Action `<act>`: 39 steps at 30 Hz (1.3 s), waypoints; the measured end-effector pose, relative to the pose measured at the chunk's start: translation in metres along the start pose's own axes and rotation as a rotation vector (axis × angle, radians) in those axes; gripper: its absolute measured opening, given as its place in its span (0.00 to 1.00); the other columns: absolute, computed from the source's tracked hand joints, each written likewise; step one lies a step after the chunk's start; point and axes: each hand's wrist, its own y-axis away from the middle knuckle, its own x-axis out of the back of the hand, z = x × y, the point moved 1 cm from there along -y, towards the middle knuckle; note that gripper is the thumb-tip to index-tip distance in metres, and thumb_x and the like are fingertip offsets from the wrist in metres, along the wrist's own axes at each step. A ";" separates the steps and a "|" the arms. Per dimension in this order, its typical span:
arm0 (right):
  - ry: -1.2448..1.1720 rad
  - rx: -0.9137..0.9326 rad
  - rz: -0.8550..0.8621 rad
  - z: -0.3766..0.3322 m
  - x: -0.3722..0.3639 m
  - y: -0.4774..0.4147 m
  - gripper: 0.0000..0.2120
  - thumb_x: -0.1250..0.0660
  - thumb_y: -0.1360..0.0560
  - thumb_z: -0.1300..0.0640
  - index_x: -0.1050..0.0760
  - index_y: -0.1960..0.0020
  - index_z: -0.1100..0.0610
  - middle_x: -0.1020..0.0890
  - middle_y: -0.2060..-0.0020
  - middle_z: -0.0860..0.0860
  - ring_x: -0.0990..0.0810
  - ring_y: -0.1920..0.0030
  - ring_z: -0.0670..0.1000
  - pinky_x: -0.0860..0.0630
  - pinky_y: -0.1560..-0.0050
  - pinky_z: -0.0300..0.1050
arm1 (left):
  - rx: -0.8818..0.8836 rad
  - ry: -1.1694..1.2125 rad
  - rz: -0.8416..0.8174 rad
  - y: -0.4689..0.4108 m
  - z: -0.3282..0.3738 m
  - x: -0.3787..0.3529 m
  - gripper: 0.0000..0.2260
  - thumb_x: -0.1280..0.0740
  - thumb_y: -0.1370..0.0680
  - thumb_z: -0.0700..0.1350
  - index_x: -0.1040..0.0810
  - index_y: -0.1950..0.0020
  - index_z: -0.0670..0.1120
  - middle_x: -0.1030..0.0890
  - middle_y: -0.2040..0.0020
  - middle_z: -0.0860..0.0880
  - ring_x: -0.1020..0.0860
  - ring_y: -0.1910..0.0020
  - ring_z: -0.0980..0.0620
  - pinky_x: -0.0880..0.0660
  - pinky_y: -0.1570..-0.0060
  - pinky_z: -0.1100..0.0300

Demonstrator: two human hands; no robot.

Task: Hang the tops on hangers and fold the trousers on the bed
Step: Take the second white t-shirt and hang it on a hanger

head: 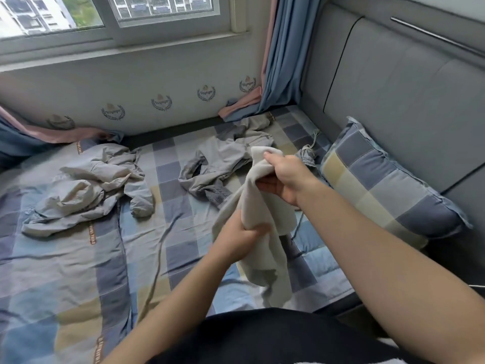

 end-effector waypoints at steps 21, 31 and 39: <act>0.760 0.235 0.062 0.116 0.082 0.054 0.13 0.41 0.24 0.70 0.24 0.58 0.55 0.20 0.63 0.52 0.24 0.59 0.52 0.31 0.61 0.45 | 0.437 0.634 0.438 -0.020 0.004 0.048 0.24 0.28 0.22 0.56 0.28 0.34 0.41 0.19 0.43 0.42 0.18 0.47 0.44 0.17 0.52 0.48; 0.567 0.365 0.159 0.024 0.066 0.043 0.12 0.38 0.20 0.59 0.23 0.60 0.60 0.23 0.69 0.48 0.27 0.66 0.45 0.29 0.62 0.42 | -0.090 0.177 0.266 0.011 0.020 0.033 0.10 0.28 0.21 0.44 0.22 0.44 0.39 0.17 0.53 0.41 0.19 0.63 0.52 0.21 0.61 0.56; 0.241 0.188 0.145 -0.025 0.032 0.051 0.07 0.38 0.20 0.59 0.23 0.52 0.61 0.23 0.58 0.59 0.24 0.56 0.56 0.26 0.56 0.54 | -0.196 0.036 -0.081 0.030 0.025 -0.022 0.26 0.21 0.30 0.55 0.25 0.36 0.50 0.19 0.41 0.55 0.18 0.44 0.55 0.20 0.42 0.53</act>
